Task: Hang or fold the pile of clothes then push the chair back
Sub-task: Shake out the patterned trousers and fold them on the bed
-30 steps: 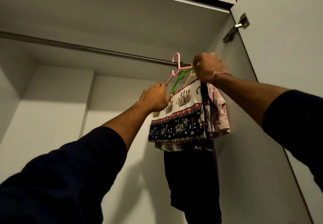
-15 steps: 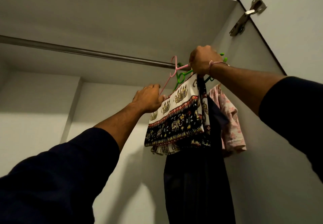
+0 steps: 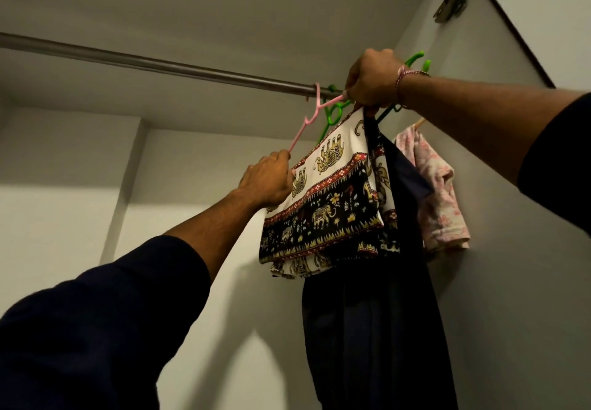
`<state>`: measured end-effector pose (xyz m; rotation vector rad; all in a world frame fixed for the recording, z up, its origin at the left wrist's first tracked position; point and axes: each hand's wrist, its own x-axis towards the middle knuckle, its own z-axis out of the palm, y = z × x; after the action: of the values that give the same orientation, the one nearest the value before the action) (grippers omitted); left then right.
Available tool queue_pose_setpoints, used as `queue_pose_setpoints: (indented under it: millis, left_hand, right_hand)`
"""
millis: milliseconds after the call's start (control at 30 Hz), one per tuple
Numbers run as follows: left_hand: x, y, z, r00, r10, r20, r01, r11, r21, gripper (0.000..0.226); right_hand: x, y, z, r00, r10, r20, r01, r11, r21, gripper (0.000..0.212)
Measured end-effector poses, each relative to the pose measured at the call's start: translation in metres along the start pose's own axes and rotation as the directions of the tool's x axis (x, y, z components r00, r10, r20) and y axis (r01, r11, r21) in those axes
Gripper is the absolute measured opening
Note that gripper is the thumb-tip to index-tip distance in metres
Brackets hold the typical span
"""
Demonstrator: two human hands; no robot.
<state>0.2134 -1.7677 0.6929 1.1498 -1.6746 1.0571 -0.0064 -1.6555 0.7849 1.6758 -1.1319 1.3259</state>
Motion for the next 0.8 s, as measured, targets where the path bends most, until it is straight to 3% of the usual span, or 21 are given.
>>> queue_pose_setpoints:
  millis: [433, 567, 700, 800]
  left_hand:
    - [-0.060, 0.027, -0.007, 0.997, 0.051, 0.065, -0.046, 0.996, -0.074, 0.032]
    - [-0.087, 0.051, -0.015, 0.994, 0.083, 0.074, -0.072, 0.988, -0.139, 0.034]
    - [-0.123, 0.091, -0.020, 0.995, 0.080, -0.061, -0.091, 0.972, -0.217, 0.037]
    - [-0.150, 0.130, -0.023, 0.981, 0.048, -0.189, -0.104, 0.949, -0.297, 0.038]
  right_hand:
    - [-0.063, -0.003, -0.028, 0.990, 0.096, -0.102, -0.081, 0.986, 0.147, 0.036]
    - [-0.106, -0.004, -0.040, 0.989, 0.084, -0.125, -0.073, 0.993, 0.089, 0.037]
    - [-0.166, 0.001, -0.047, 0.994, 0.108, -0.027, -0.108, 0.994, -0.003, 0.041]
    - [-0.218, 0.009, -0.049, 0.979, 0.114, 0.167, -0.101, 0.991, -0.084, 0.039]
